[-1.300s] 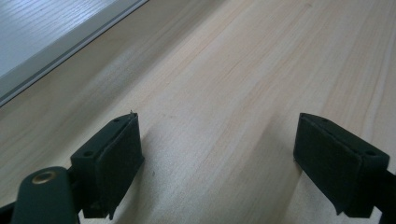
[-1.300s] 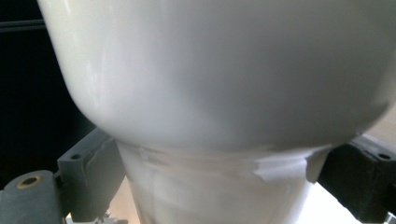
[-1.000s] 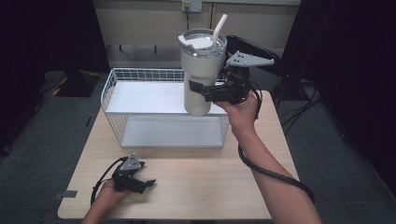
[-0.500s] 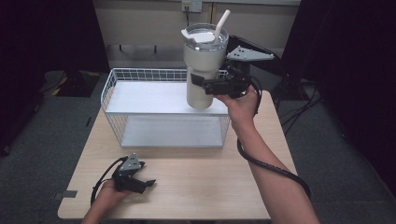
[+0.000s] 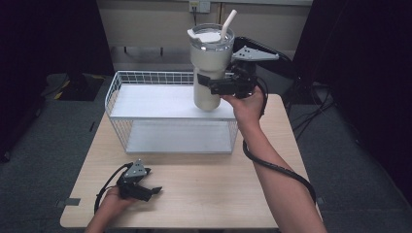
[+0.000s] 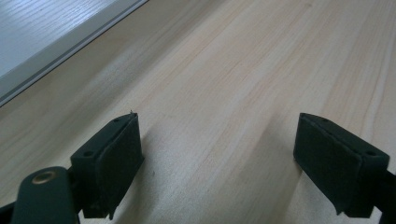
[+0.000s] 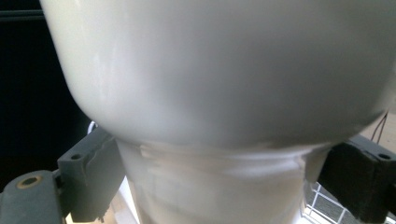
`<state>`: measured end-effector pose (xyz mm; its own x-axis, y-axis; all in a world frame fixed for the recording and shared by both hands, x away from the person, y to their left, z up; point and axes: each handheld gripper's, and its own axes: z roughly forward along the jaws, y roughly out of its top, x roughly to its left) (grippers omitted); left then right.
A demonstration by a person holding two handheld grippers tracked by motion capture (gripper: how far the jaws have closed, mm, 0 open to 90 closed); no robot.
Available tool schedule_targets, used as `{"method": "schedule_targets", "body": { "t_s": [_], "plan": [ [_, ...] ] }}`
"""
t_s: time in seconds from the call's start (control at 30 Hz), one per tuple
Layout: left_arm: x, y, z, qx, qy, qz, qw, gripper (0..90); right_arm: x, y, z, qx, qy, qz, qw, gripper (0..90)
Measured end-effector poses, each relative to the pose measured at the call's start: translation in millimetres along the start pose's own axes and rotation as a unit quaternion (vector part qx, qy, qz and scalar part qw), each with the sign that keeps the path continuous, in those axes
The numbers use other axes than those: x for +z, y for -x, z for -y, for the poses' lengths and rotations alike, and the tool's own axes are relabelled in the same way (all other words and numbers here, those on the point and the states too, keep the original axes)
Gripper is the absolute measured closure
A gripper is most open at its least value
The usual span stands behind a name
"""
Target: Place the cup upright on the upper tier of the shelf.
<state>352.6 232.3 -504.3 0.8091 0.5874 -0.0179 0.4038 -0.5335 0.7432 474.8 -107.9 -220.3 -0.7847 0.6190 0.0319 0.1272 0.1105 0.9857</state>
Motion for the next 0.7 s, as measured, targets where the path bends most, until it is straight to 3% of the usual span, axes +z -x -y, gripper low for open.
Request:
{"method": "schedule_targets", "body": {
  "t_s": [0.7],
  "plan": [
    [-0.2,-0.2,0.0,0.0,-0.001,0.001,1.0,14.8,21.8,10.0,3.6,-0.003,-0.004,0.031,0.9995,9.7]
  ]
}}
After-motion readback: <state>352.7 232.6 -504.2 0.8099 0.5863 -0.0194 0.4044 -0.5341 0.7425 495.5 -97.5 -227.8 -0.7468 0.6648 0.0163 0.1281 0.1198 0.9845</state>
